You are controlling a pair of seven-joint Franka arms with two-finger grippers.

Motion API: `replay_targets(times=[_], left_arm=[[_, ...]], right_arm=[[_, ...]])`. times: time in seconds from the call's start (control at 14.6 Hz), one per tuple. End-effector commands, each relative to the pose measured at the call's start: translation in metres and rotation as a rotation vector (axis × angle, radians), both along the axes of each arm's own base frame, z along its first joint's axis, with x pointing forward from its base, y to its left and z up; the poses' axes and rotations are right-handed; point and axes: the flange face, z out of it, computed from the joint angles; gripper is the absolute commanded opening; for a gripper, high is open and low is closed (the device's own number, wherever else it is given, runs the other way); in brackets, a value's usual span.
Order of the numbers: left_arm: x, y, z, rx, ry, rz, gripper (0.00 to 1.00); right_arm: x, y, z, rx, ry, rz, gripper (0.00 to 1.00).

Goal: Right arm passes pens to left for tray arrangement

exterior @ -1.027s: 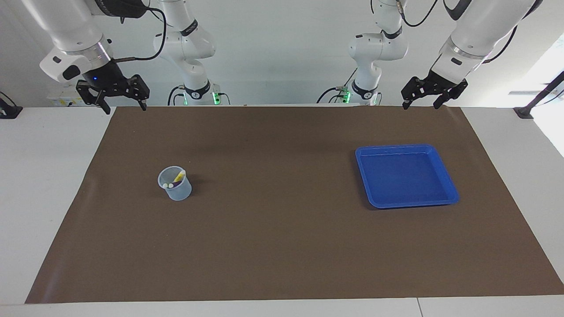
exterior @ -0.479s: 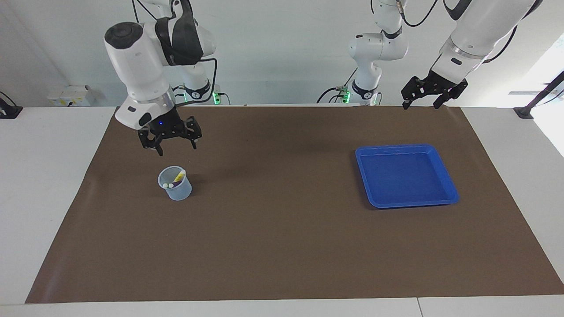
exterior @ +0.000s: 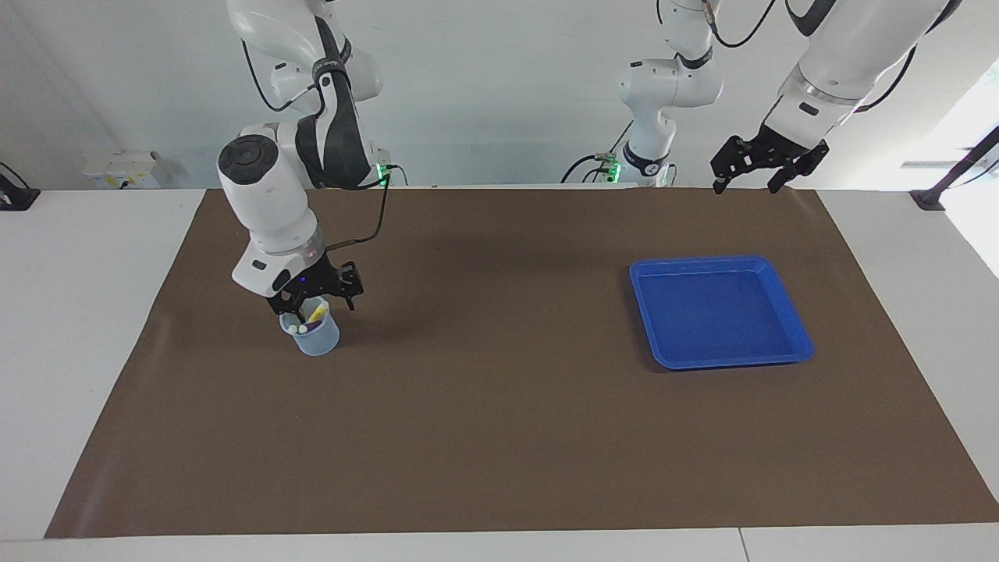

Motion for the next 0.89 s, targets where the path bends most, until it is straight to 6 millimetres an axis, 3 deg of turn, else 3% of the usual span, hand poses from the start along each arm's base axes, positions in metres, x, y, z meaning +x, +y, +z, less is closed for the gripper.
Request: replay_targets(times=[0.0, 0.48, 0.62, 0.82], left_arm=[[-0.007, 0.003, 0.0, 0.006, 0.0, 0.007, 1.0], [-0.008, -0.004, 0.0, 0.007, 0.0, -0.005, 1.0], [-0.007, 0.003, 0.0, 0.007, 0.0, 0.009, 1.0], [-0.006, 0.012, 0.0, 0.006, 0.002, 0.025, 1.0]], right_arm=[[-0.014, -0.011, -0.003, 0.007, 0.003, 0.074, 0.69], [-0.034, -0.014, -0.023, 0.007, 0.039, 0.082, 0.62], [-0.036, -0.027, -0.031, 0.008, 0.012, 0.103, 0.55], [-0.039, -0.028, -0.033, 0.009, 0.011, 0.106, 0.45]])
